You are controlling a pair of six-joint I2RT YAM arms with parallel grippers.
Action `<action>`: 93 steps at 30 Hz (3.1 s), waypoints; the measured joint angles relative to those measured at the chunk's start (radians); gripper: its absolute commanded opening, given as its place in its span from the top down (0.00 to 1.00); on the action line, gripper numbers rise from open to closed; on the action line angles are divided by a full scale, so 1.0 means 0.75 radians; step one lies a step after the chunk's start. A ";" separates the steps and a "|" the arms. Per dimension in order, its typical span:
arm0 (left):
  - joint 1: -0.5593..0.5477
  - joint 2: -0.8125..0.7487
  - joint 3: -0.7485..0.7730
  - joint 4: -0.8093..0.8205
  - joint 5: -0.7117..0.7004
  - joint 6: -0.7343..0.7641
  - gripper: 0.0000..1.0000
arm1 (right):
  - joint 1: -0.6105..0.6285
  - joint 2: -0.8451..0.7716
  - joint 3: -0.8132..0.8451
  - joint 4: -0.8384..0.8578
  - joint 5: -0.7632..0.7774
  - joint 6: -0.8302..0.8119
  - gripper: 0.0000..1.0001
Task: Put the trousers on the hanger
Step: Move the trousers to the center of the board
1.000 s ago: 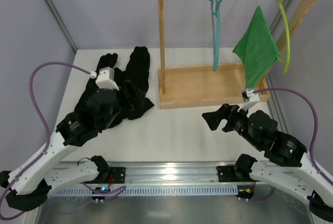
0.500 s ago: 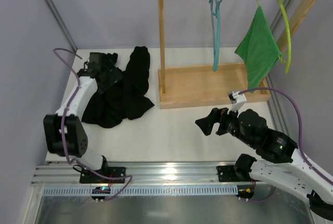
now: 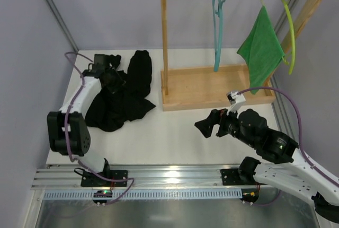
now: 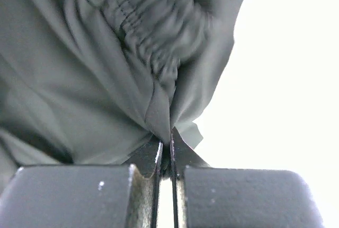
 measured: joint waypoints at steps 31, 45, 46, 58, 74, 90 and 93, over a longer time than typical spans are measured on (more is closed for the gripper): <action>-0.018 -0.586 -0.468 0.188 0.538 -0.098 0.93 | 0.080 0.664 0.009 0.493 -0.151 0.061 0.13; -0.112 -0.474 -0.357 0.089 0.211 -0.107 0.20 | 0.247 1.041 0.055 0.652 0.004 0.031 0.37; -0.096 -0.448 -0.291 0.056 0.145 -0.096 0.18 | 0.246 1.043 0.044 0.667 0.018 0.039 0.39; 0.080 0.209 0.084 -0.039 -0.277 -0.013 0.19 | 0.243 0.684 -0.304 0.611 0.146 0.111 0.36; 0.134 0.230 0.315 -0.246 -0.302 0.059 1.00 | 0.243 0.217 -0.306 0.370 0.259 0.098 0.33; -0.984 -0.681 -0.657 0.484 0.291 0.008 0.97 | 0.243 0.147 -0.253 0.203 0.396 0.144 0.27; -1.151 -0.543 -0.691 0.532 0.345 0.003 0.83 | 0.243 0.121 -0.254 0.183 0.395 0.180 0.16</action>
